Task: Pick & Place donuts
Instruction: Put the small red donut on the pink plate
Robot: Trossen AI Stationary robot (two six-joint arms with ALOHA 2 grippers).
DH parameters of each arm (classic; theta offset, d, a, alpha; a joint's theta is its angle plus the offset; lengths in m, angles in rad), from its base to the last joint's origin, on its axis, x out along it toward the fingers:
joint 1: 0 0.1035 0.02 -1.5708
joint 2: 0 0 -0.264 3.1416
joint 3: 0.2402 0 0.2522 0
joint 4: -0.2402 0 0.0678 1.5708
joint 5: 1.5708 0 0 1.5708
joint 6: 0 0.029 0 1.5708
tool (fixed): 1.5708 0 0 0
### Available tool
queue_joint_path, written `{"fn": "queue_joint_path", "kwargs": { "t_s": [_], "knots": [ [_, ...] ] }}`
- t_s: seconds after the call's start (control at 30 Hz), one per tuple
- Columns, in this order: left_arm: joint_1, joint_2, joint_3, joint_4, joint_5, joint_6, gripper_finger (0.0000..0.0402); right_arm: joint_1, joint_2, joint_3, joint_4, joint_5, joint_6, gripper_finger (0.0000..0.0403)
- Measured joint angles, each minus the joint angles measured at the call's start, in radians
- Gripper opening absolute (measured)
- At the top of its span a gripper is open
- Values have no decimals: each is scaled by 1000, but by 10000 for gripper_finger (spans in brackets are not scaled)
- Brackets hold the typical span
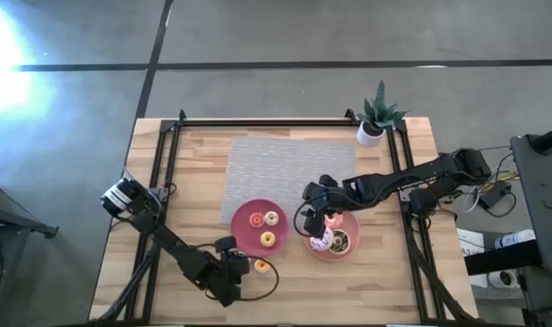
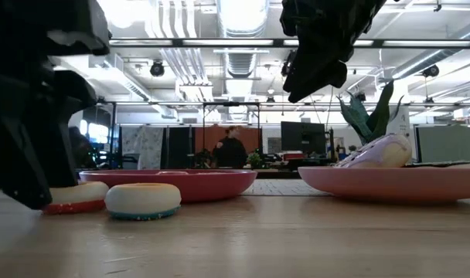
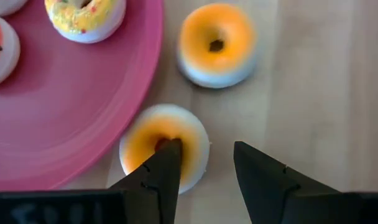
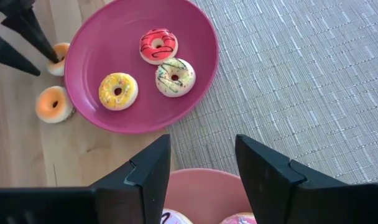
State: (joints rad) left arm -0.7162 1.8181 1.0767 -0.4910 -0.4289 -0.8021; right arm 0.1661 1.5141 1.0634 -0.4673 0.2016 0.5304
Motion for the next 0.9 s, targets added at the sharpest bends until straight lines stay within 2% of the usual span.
{"fn": "queue_joint_path", "kwargs": {
  "t_s": [0.27,0.57,0.63,0.77,0.9],
  "knots": [
    [21,32,3,-64,-32,-78,117,0,0,0,-1,0,-6,171],
    [30,16,4,-100,-25,-116,24,0,0,-2,-1,0,-10,171],
    [33,10,9,-111,1,-126,7,0,0,-2,-1,0,-11,171],
    [34,-16,36,-119,85,-132,2,0,0,-4,-1,0,-18,171],
    [29,-108,60,-120,141,-127,1,0,1,-6,-1,0,-19,171]
  ]
}}
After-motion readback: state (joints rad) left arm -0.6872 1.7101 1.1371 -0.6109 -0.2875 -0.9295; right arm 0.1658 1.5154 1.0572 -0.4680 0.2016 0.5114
